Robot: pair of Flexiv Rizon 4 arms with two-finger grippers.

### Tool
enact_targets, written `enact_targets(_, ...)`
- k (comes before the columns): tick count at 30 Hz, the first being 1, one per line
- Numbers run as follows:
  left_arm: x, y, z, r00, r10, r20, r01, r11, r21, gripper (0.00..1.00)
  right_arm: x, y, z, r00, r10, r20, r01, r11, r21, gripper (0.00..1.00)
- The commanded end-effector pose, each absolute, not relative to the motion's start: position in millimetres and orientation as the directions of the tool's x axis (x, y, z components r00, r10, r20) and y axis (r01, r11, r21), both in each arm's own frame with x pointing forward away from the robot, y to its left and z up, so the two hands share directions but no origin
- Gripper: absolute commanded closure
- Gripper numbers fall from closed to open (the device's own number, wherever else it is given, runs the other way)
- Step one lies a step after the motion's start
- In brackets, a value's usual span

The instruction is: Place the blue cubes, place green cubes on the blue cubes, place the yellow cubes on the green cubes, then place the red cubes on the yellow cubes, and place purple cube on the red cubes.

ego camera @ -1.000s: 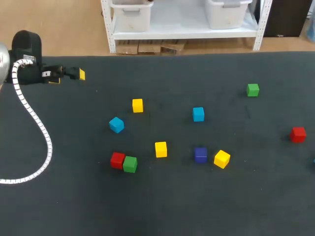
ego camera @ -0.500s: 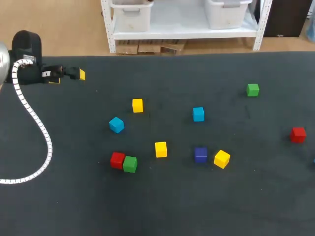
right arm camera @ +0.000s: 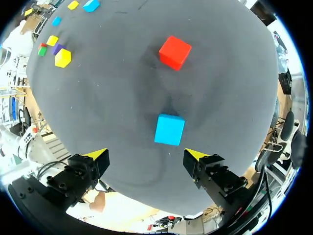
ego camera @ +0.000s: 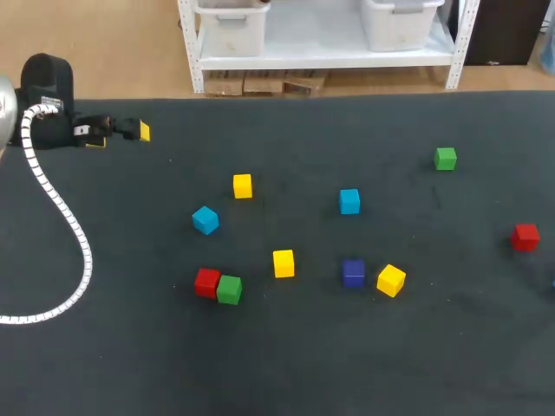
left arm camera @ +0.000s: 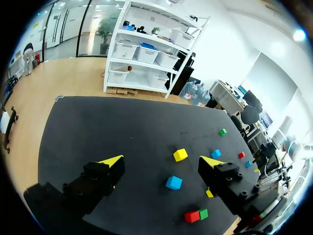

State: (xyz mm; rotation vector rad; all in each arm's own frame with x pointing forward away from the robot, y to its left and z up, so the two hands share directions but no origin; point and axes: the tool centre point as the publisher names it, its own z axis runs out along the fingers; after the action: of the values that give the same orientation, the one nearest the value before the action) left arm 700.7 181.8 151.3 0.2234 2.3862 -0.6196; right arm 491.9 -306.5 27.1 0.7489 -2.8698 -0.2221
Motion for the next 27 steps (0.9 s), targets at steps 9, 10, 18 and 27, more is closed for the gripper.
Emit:
enact_targets(9, 700.3, 184.1, 149.9, -0.768, 0.0, -0.641, 0.318, 0.868, -0.381, 0.0, 500.7, -308.2, 13.8, -0.863, -0.483, 0.148, -0.459, 0.872, 0.171, 0.0)
enact_targets(10, 700.3, 184.1, 149.9, -0.768, 0.0, -0.641, 0.318, 0.868, -0.381, 0.0, 501.6, -308.5, 13.4, -0.864, -0.482, 0.149, -0.458, 0.873, 0.169, 0.0)
enact_targets(18, 700.3, 184.1, 149.9, -0.768, 0.0, -0.641, 0.318, 0.868, -0.381, 0.0, 511.6, -307.6, 13.4, -0.871, -0.469, 0.145, -0.447, 0.88, 0.161, 0.0)
enact_targets(27, 700.3, 184.1, 149.9, -0.768, 0.0, -0.641, 0.318, 0.868, -0.381, 0.0, 514.7, -308.5, 11.6, -0.863, -0.48, 0.158, -0.456, 0.875, 0.164, 0.64)
